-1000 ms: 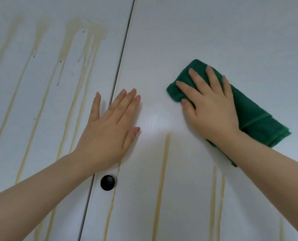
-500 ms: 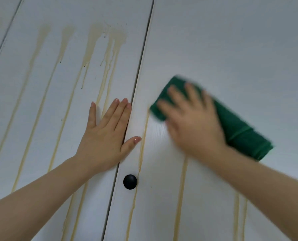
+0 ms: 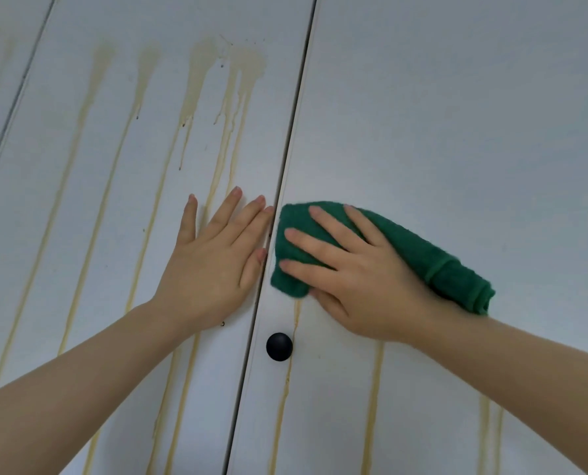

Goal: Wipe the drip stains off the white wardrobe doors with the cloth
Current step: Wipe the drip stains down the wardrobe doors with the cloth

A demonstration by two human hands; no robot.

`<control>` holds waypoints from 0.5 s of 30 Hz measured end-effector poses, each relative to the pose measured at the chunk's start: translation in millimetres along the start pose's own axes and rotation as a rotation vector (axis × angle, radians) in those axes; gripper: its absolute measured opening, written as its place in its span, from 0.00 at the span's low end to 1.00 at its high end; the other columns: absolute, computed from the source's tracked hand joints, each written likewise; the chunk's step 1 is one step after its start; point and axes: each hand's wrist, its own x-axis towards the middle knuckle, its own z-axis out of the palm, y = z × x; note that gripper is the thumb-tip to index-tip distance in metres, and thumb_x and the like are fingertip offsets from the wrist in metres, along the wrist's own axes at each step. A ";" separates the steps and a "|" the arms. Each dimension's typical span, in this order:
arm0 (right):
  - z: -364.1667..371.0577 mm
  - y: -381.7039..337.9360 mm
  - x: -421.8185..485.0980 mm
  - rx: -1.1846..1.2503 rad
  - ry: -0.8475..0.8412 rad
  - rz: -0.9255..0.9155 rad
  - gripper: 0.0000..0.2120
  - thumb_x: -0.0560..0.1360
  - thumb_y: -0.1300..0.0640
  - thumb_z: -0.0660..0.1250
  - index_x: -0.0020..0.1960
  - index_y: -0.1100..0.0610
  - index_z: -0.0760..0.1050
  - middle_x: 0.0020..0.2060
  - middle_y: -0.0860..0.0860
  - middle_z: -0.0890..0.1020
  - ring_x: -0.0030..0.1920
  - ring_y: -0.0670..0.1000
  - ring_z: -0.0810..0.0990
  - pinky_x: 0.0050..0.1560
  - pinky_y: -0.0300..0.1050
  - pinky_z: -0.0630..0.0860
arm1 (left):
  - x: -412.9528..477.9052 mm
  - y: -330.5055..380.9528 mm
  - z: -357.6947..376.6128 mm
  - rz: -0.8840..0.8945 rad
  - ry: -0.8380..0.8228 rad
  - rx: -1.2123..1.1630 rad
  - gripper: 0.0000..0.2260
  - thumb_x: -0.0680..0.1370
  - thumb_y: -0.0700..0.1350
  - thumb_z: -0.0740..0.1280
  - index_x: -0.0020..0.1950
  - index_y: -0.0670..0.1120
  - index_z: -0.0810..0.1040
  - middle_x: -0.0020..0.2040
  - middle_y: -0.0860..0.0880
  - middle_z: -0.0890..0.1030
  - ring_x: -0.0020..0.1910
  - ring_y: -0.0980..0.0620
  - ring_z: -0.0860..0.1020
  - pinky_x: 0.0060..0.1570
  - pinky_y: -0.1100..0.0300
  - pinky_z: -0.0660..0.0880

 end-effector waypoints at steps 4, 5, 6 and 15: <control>-5.3 29.4 10.1 -0.083 -0.008 0.034 0.20 0.74 0.51 0.55 0.60 0.50 0.78 0.64 0.53 0.76 0.67 0.62 0.70 0.67 0.60 0.57 | 2.6 -1.5 -4.1 0.012 0.008 -0.005 0.22 0.81 0.49 0.47 0.70 0.42 0.69 0.69 0.46 0.71 0.71 0.45 0.63 0.67 0.43 0.47; -5.1 28.3 15.2 -0.085 0.021 0.126 0.20 0.74 0.51 0.55 0.60 0.50 0.78 0.64 0.53 0.76 0.67 0.63 0.70 0.68 0.60 0.57 | 2.0 -0.6 -4.2 0.009 0.009 -0.004 0.22 0.80 0.48 0.48 0.70 0.42 0.69 0.69 0.45 0.71 0.71 0.44 0.64 0.67 0.43 0.47; -4.0 22.5 16.7 -0.065 0.051 0.191 0.19 0.74 0.52 0.55 0.59 0.51 0.79 0.64 0.54 0.76 0.67 0.63 0.70 0.68 0.61 0.57 | 2.0 0.8 -4.4 0.001 0.007 -0.011 0.22 0.80 0.48 0.49 0.70 0.42 0.69 0.69 0.45 0.71 0.70 0.44 0.64 0.67 0.44 0.47; -3.2 3.6 -7.6 0.038 -0.048 -0.072 0.18 0.73 0.53 0.56 0.56 0.49 0.80 0.63 0.52 0.77 0.67 0.62 0.69 0.68 0.60 0.57 | -2.3 2.0 -7.6 -0.014 -0.025 -0.043 0.22 0.80 0.48 0.49 0.69 0.43 0.70 0.68 0.46 0.72 0.71 0.44 0.64 0.67 0.38 0.51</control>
